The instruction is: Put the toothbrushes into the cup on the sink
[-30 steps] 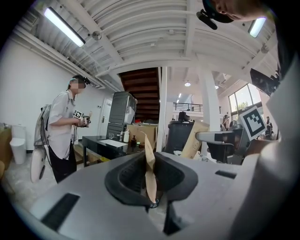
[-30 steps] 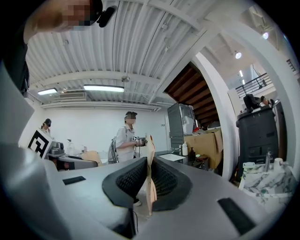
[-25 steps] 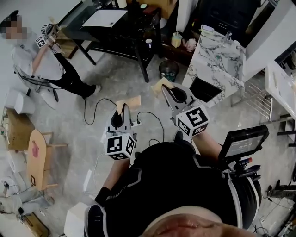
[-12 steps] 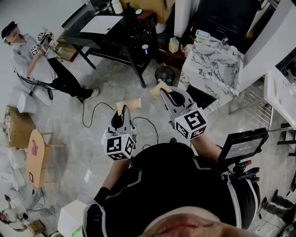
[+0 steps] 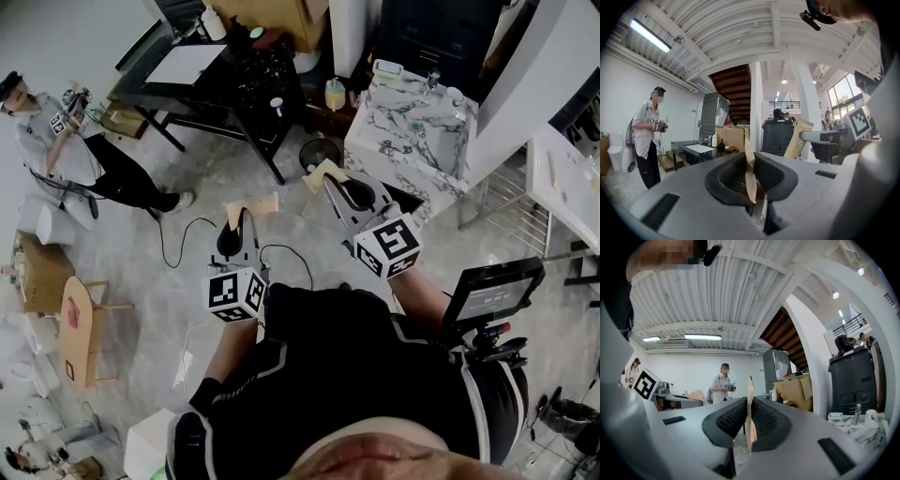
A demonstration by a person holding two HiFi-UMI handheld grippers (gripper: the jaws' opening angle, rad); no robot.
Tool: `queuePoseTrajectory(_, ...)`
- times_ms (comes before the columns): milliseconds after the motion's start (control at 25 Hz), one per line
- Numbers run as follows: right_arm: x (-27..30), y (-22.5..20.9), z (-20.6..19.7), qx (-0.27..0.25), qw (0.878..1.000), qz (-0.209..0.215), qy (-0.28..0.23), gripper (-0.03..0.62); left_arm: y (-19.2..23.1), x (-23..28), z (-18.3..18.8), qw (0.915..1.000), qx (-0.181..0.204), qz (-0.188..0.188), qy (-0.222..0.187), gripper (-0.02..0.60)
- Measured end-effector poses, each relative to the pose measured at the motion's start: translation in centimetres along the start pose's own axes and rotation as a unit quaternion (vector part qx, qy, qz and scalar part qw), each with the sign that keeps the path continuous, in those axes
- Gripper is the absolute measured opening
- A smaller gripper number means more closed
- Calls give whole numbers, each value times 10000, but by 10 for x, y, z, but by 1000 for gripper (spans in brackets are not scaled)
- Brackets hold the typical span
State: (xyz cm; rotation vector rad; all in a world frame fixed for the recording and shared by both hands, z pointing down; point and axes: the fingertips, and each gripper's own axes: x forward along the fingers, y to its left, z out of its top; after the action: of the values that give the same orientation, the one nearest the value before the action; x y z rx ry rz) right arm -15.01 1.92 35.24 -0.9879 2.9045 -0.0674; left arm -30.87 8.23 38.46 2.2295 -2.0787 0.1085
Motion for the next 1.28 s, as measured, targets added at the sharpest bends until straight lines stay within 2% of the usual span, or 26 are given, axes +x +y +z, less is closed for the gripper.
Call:
queuePoseTrajectory(240, -13, -36, 10, 46, 9989, -440, -135, 41, -20, 23, 15, 9994, 103, -307, -86, 54)
queuePoseTrajectory(480, -25, -71, 16, -34, 9947, -1010, -200, 41, -31, 55, 32, 9972, 75, -635, -382, 54)
queuePoseTrajectory(600, -30, -87, 14, -54, 9925, -1213, -148, 41, -39, 75, 32, 9959, 39, -814, -398, 54)
queuePoseTrajectory(800, -28, -112, 13, -67, 9897, -1423, -108, 41, -39, 107, 37, 9951, 127, -871, -457, 54)
queuePoseTrajectory(1280, 8, -189, 9, -22, 9826, -1857, 73, 41, -49, 203, 40, 9908, -81, -1314, -329, 52)
